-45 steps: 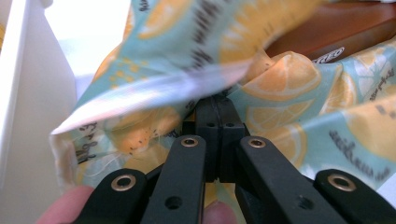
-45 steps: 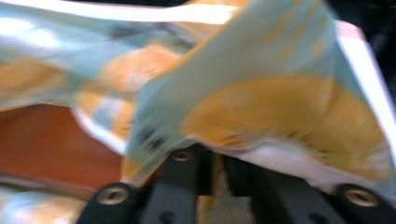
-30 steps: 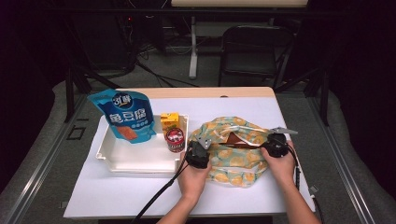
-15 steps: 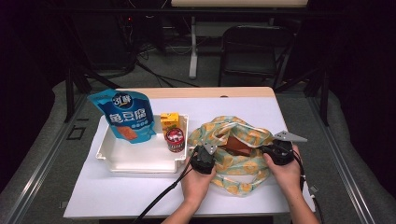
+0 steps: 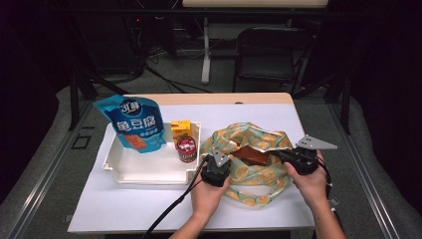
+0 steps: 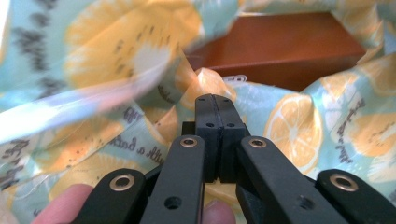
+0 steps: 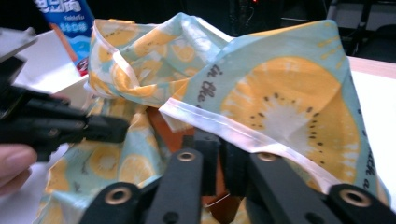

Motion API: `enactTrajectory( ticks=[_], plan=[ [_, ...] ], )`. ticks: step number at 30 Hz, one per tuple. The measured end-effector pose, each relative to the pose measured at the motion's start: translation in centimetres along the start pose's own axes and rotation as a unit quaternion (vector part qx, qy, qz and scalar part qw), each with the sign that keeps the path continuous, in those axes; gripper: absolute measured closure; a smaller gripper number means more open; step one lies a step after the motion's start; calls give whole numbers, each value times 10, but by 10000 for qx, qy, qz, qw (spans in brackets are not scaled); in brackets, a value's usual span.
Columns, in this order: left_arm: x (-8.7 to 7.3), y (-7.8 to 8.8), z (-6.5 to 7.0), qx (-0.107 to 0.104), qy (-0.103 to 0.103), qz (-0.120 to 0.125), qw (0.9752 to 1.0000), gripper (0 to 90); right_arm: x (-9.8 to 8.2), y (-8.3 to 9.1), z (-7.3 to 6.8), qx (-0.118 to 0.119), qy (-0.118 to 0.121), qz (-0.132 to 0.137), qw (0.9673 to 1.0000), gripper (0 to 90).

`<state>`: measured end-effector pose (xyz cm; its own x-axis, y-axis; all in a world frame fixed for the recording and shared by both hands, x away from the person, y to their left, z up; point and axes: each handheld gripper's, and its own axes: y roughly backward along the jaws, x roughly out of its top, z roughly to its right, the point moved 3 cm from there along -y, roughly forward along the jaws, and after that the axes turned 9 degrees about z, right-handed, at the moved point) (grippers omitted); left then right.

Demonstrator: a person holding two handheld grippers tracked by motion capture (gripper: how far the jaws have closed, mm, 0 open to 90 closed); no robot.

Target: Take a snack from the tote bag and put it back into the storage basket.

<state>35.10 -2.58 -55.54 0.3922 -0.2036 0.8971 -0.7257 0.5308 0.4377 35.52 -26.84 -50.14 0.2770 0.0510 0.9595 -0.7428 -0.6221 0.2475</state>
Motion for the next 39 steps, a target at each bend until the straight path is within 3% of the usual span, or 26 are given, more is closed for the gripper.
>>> enactTrajectory(
  ticks=[2, 5, 7, 9, 14, 18, 22, 27, 29, 32, 36, 37, 39],
  plan=[
    [2, 1, 0, -13, 10, 66, 10000, 900, 0, 5, -6, -13, 160, 102, 9998, 893],
    [4, 2, -1, -24, 1, 74, 10000, 900, 5, 16, -15, 211, 142, 253, 9994, 840],
    [5, 2, -3, -72, 59, 71, 9999, 899, 7, 22, -18, 403, 115, 227, 9989, 796],
    [6, 2, -4, -84, 106, 133, 9998, 898, 5, 25, -19, 450, 94, 65, 9989, 787],
    [12, 5, -2, -238, 199, 268, 9992, 900, -18, 20, -10, -145, -17, -411, 9990, 837],
    [13, 4, -4, -253, 234, 310, 9989, 900, -40, 24, -11, -313, -56, -665, 9973, 813],
    [9, 1, -5, -230, 223, 234, 9992, 900, -43, 39, -17, -177, -26, -461, 9988, 777],
    [0, -5, -1, -278, 207, 75, 9994, 900, -23, 50, -29, -33, 79, -31, 10000, 732],
    [-3, -6, 0, -288, 170, 42, 9994, 900, -15, 53, -31, -103, 187, 149, 9997, 710],
    [-7, -6, 0, -300, 184, -14, 9994, 900, -2, 58, -27, -64, 50, 402, 9992, 653],
    [-10, -6, 0, -318, 121, -67, 9994, 900, 8, 59, -15, -521, 116, 599, 9968, 517],
    [-10, -6, 0, -329, 109, -78, 9994, 900, 9, 56, -10, -693, 165, 565, 9959, 477],
    [-12, -5, 1, -334, 111, -79, 9993, 900, 9, 50, -4, -817, 167, 468, 9954, 415]
  ],
)
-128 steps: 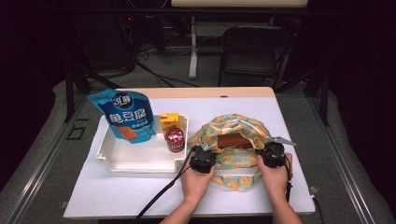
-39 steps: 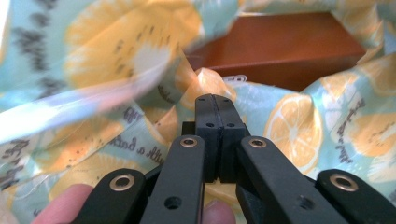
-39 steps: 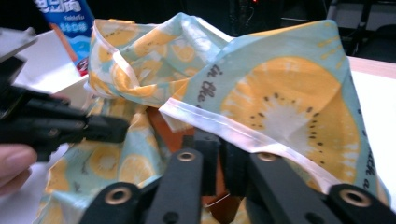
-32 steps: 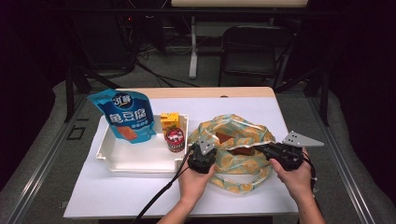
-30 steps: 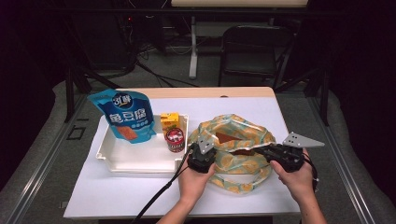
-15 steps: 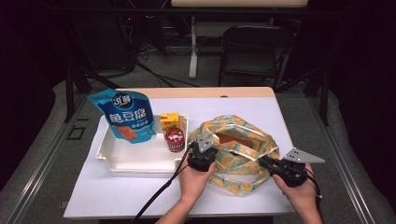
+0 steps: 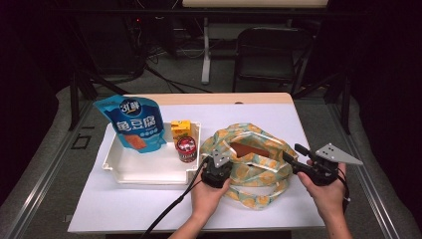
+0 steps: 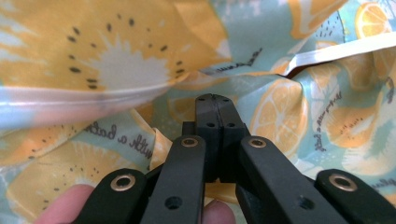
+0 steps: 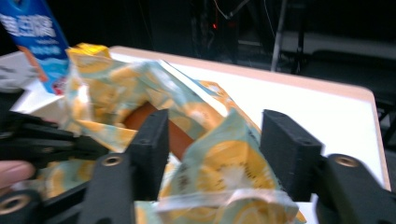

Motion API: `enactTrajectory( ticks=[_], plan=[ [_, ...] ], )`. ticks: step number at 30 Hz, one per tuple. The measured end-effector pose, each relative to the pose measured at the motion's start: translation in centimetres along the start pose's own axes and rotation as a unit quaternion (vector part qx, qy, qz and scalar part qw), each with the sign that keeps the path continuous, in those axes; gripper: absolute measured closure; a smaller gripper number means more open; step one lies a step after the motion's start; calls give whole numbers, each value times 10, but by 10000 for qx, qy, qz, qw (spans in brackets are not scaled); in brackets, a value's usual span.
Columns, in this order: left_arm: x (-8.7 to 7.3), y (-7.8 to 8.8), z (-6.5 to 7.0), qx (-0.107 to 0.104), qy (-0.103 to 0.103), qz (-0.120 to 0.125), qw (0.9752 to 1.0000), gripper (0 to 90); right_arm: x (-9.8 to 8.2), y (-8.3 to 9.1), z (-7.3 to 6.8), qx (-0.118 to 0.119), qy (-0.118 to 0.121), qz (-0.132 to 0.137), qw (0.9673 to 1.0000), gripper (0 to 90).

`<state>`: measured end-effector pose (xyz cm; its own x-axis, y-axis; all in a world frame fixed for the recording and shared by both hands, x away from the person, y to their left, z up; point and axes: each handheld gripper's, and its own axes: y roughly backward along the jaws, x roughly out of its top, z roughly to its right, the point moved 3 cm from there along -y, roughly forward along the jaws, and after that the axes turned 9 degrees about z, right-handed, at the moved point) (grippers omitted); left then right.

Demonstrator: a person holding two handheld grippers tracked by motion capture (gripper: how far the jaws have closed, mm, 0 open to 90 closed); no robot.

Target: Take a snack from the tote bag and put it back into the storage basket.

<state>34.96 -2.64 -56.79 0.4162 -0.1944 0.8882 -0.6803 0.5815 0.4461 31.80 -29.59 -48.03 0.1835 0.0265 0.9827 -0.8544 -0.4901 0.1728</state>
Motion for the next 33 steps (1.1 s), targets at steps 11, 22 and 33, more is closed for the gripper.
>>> enactTrajectory(
  ticks=[11, 22, 33],
  plan=[
    [-14, -6, -2, 91, -104, -361, 9993, 900, -9, -63, 26, -290, 25, -459, 9985, 900],
    [-18, -5, -3, 243, -115, -551, 9981, 900, -75, -120, 72, -908, -570, -1719, 9793, 900],
    [-15, 0, -1, 81, -128, -273, 9995, 900, -37, -65, 53, -437, -728, -698, 9939, 480]
  ],
)
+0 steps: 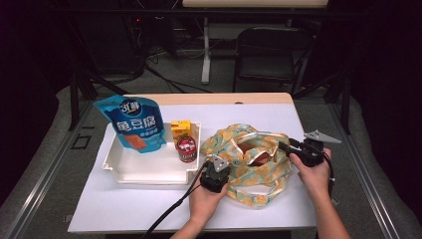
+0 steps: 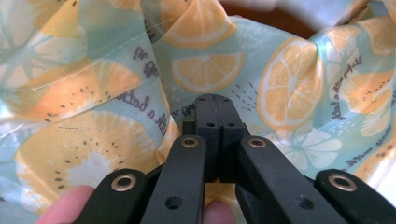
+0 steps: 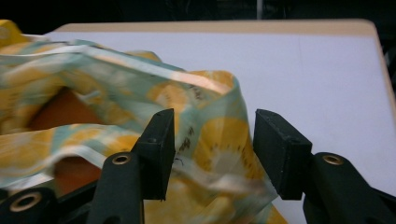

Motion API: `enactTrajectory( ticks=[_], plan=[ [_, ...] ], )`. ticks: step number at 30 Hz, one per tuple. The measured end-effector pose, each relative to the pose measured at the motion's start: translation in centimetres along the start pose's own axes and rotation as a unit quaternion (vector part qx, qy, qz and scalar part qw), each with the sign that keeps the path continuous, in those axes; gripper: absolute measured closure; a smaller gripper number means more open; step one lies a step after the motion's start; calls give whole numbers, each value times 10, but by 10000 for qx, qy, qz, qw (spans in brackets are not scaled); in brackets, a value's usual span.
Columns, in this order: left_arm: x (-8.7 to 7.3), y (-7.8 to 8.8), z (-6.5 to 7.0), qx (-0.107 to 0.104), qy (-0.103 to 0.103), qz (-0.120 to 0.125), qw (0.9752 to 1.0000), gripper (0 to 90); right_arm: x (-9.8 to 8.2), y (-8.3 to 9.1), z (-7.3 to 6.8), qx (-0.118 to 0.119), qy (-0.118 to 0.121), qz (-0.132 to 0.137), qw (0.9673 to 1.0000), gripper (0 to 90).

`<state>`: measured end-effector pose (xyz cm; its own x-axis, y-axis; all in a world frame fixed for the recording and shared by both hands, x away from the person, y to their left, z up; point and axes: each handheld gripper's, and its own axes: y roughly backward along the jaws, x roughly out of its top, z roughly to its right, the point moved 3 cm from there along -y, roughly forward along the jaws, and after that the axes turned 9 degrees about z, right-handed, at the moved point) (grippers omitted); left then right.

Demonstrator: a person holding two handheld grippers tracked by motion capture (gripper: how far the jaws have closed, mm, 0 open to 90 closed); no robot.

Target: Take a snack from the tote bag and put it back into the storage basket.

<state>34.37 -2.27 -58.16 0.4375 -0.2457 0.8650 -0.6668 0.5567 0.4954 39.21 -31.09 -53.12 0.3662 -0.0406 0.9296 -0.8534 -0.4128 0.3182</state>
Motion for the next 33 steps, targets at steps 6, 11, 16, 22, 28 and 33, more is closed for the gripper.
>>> enactTrajectory(
  ticks=[6, 11, 16, 22, 28, 33],
  plan=[
    [0, 4, 0, 14, -6, 203, 9998, 900, 10, 39, -13, -23, 300, 358, 9989, 413],
    [-1, 8, -1, -41, 50, 219, 9997, 900, 16, 53, -6, -116, 99, 531, 9985, 396],
    [-2, 12, -3, -63, 138, 325, 9994, 900, 23, 63, -34, 6, 493, 820, 9954, 403],
    [0, 18, -3, -132, 212, 443, 9987, 900, 24, 67, -67, 543, 637, 975, 9917, 481],
    [14, 28, -2, -174, 266, 679, 9972, 900, -4, 36, -100, 1359, 930, 307, 9859, 439],
    [24, 32, -3, -173, 254, 800, 9963, 900, -10, 11, -109, 1472, 1180, 55, 9820, 302]
  ],
)
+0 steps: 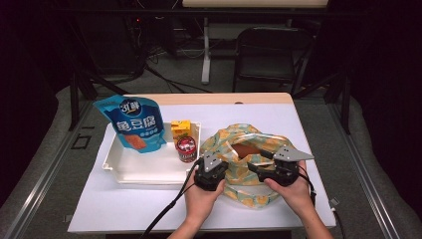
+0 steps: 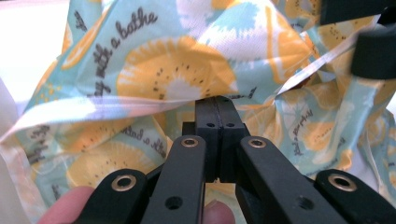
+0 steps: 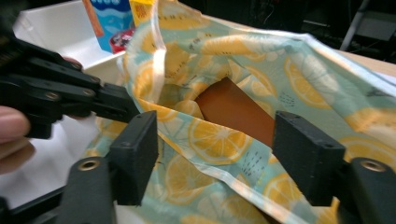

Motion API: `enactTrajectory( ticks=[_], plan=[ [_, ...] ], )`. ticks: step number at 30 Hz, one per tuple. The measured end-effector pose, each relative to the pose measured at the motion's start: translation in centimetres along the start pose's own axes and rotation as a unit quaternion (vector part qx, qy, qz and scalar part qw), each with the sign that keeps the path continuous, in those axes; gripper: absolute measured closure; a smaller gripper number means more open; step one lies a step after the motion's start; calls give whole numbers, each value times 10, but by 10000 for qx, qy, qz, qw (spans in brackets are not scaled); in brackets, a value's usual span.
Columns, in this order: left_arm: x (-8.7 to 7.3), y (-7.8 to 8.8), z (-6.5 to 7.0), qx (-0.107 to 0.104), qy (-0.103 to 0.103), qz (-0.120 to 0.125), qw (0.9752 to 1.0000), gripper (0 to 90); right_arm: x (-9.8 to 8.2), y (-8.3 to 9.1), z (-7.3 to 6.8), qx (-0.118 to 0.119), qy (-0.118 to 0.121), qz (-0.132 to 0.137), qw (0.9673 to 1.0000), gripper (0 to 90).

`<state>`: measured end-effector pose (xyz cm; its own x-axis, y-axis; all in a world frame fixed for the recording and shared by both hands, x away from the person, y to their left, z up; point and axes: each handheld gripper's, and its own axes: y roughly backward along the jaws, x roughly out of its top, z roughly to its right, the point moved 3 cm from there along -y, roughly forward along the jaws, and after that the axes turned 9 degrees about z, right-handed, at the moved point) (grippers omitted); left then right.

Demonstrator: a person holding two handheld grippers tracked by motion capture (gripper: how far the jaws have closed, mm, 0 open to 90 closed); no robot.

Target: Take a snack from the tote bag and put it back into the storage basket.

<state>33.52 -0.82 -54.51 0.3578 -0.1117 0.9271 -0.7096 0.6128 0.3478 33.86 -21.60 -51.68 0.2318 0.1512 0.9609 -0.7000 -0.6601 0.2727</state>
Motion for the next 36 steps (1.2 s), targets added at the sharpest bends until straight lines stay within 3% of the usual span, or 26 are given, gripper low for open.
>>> enactTrajectory(
  ticks=[6, 8, 10, 12, 14, 18, 20, 22, 24, 28, 30, 32, 36],
  plan=[
    [10, -3, -4, 17, 2, 65, 10000, 900, -5, -23, 0, 113, 269, -271, 9992, 264],
    [14, -3, -5, 11, 46, 100, 9999, 900, -9, -32, -1, 37, 372, -382, 9986, 319],
    [16, -4, -6, 4, 81, 112, 9999, 900, -11, -37, -2, -38, 537, -458, 9975, 481],
    [17, -5, -7, 18, 78, 100, 9999, 900, -11, -39, -1, -256, 658, -554, 9960, 737],
    [14, -7, -7, 23, 51, 38, 10000, 900, -9, -37, 5, -267, 448, -520, 9973, 900],
    [2, -14, -4, 10, -48, -152, 9999, 900, -3, -38, 21, -374, 219, -460, 9980, 900],
    [-1, -17, -4, -17, 80, -202, 9998, 900, -2, -42, 27, -351, 267, -557, 9975, 900],
    [1, -16, -5, -33, 151, -147, 9998, 900, -1, -43, 30, -88, 106, -526, 9985, 877],
    [8, -13, -5, -20, 182, -5, 9998, 900, 3, -38, 27, 226, 14, -264, 9994, 678],
    [18, -8, -8, 5, 202, 140, 9997, 900, 7, -28, 16, 538, -31, 34, 9985, 470],
    [22, -5, -9, 8, 225, 195, 9996, 900, 5, -27, 13, 685, -31, 24, 9976, 400],
    [24, -4, -9, 22, 203, 221, 9995, 900, 4, -29, 10, 697, 23, -64, 9975, 327],
    [25, -4, -8, 3, 224, 229, 9995, 900, 1, -40, 8, 423, 221, -293, 9984, 315]
  ],
)
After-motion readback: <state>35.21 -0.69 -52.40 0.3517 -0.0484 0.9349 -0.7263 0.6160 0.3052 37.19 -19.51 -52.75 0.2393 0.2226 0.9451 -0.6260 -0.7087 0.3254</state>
